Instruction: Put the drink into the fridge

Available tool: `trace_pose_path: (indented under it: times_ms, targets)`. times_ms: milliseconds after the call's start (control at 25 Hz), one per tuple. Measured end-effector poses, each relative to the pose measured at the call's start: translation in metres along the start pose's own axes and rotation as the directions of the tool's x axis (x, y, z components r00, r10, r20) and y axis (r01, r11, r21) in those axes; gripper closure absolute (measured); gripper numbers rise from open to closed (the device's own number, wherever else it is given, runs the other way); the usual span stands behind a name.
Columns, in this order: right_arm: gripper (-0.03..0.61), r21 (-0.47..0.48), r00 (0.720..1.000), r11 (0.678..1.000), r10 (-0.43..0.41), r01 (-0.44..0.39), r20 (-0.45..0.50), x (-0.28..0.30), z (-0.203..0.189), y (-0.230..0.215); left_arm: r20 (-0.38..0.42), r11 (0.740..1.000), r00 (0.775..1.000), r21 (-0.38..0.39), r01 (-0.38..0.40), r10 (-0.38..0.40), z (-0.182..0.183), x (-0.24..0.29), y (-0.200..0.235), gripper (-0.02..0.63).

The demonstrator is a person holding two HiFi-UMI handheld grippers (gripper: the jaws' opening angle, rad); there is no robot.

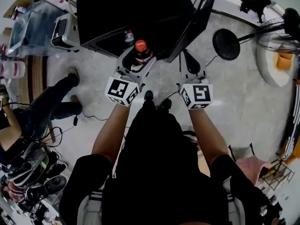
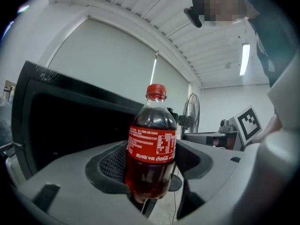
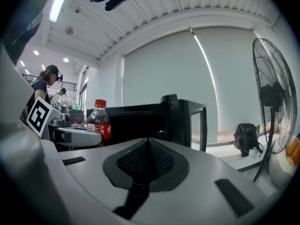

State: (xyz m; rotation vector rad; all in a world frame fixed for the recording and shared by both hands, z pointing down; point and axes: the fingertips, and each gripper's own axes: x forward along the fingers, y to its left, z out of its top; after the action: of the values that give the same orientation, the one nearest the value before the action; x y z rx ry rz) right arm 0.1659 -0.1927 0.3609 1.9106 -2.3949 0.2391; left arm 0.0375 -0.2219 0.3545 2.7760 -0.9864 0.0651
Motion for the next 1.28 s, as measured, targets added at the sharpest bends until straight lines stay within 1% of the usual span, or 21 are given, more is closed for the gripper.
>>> trace_pose_path:
  times_ms: [200, 320, 520, 640, 760, 880, 1040, 1280]
  targets:
    - [0.555, 0.007, 0.999, 0.999, 0.038, -0.038, -0.029, 0.034, -0.039, 0.018, -0.016, 0.998, 0.998, -0.016, -0.068, 0.068, -0.041, 0.006, 0.025, 0.293]
    - [0.555, 0.010, 0.998, 0.998, 0.056, -0.056, -0.038, 0.061, -0.065, 0.028, -0.029, 0.992, 0.992, -0.024, -0.120, 0.120, -0.070, 0.008, 0.048, 0.293]
    - [0.555, 0.032, 0.997, 0.999, 0.037, -0.035, -0.066, 0.099, -0.107, 0.029, -0.045, 0.973, 0.973, -0.039, -0.227, 0.225, -0.112, 0.016, 0.088, 0.293]
    - [0.557, 0.010, 0.996, 0.999, 0.038, -0.037, -0.076, 0.117, -0.130, 0.032, -0.038, 0.959, 0.961, -0.058, -0.277, 0.275, -0.131, 0.024, 0.112, 0.293]
    - [0.555, -0.023, 0.996, 0.999, 0.039, -0.042, -0.085, 0.130, -0.150, 0.033, -0.036, 0.949, 0.950, -0.045, -0.311, 0.309, -0.151, 0.033, 0.129, 0.295]
    - [0.557, -0.037, 0.995, 0.999, 0.034, -0.037, -0.090, 0.151, -0.169, 0.034, -0.036, 0.942, 0.942, -0.015, -0.334, 0.334, -0.166, 0.041, 0.150, 0.295]
    - [0.557, -0.053, 0.995, 0.998, 0.038, -0.043, -0.092, 0.173, -0.184, 0.029, -0.010, 0.928, 0.929, -0.021, -0.371, 0.371, -0.182, 0.055, 0.171, 0.295]
    - [0.556, -0.042, 0.994, 0.998, 0.041, -0.045, -0.097, 0.175, -0.200, 0.027, 0.019, 0.904, 0.904, -0.019, -0.427, 0.427, -0.194, 0.069, 0.201, 0.295]
